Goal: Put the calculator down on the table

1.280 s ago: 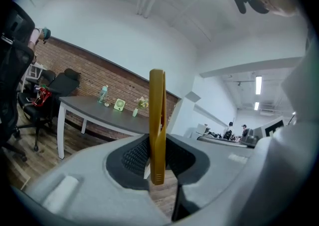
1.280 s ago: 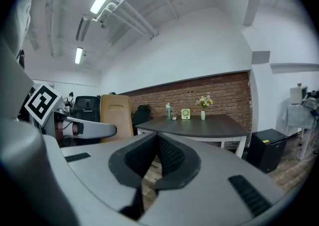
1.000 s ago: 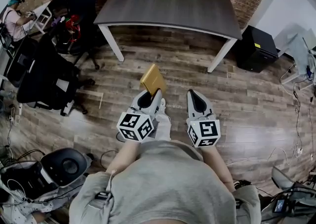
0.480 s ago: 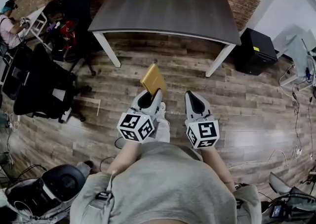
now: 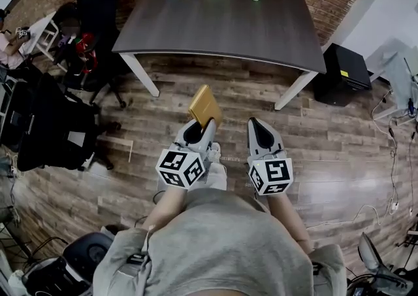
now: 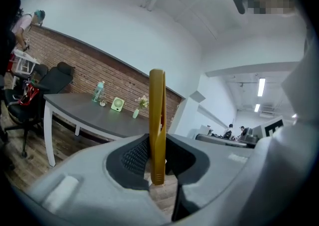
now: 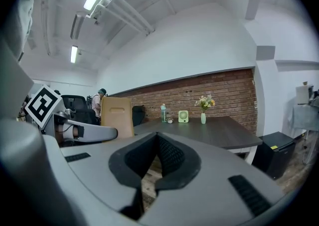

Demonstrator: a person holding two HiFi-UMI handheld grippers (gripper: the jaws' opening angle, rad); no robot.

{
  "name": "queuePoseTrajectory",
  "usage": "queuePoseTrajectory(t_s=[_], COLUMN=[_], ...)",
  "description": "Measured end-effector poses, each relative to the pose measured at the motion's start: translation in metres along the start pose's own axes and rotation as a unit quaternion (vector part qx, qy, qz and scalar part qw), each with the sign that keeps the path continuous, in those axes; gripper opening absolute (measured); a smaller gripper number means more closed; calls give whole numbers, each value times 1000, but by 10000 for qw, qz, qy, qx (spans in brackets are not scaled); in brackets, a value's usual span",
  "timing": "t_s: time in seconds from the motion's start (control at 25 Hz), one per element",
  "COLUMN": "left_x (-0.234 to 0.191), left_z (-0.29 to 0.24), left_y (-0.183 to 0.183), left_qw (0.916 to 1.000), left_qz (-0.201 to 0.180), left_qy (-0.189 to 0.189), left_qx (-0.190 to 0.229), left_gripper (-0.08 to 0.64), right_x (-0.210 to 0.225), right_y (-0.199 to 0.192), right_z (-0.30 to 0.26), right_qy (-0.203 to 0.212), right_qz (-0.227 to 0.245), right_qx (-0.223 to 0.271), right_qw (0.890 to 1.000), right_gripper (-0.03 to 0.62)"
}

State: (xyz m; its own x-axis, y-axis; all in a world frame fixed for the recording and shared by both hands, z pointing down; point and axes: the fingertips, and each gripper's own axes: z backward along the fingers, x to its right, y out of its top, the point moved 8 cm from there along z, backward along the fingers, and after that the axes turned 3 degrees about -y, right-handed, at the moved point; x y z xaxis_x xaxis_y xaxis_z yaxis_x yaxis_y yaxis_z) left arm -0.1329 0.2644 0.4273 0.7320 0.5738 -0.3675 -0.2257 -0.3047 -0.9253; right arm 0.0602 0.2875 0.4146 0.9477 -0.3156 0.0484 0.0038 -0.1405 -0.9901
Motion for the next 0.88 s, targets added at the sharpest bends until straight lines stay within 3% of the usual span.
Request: queuePoseTrajectory(t_s=[0.88], left_x=[-117], left_z=[-155], left_y=[72], left_qw=[9996], left_qz=[43], left_qy=[-222], left_qx=[-167], left_gripper=[87], right_x=[56], right_y=[38], right_z=[-185], right_qy=[-144], right_qz=[24], right_qx=[-71], right_qw=[9999], right_gripper=[2])
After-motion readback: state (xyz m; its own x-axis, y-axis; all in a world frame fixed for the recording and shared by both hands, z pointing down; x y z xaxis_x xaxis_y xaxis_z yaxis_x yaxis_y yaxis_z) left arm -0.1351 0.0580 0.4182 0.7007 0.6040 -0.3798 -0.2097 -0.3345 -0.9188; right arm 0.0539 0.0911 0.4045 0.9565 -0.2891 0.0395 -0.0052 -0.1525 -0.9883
